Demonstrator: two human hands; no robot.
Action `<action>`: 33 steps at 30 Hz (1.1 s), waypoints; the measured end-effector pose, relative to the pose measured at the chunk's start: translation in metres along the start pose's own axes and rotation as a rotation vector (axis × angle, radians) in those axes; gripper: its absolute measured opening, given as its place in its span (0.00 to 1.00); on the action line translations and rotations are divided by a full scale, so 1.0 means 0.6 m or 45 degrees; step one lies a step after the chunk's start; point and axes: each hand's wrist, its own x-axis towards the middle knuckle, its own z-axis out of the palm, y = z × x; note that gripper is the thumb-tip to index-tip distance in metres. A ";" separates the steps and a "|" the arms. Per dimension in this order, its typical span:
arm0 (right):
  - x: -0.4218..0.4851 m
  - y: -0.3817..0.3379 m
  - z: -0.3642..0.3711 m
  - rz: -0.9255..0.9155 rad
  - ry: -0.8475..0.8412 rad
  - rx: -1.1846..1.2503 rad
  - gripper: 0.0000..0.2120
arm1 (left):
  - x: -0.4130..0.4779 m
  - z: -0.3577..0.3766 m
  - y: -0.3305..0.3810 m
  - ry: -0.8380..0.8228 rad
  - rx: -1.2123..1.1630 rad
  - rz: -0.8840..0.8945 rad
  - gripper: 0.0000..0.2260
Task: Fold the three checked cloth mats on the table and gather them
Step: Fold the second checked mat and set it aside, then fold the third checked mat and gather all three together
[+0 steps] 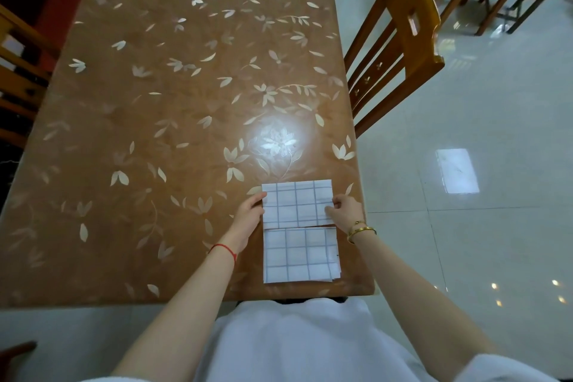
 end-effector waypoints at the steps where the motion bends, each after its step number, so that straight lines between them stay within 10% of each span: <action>1: 0.000 0.001 0.002 0.006 -0.005 0.003 0.05 | -0.001 -0.001 0.000 0.005 -0.004 -0.006 0.21; 16: -0.021 0.020 0.000 0.152 0.113 0.202 0.09 | -0.011 0.004 0.014 0.085 -0.025 0.020 0.15; 33: -0.176 0.038 -0.247 0.017 0.755 1.349 0.10 | -0.139 0.167 0.236 -0.329 0.032 0.801 0.15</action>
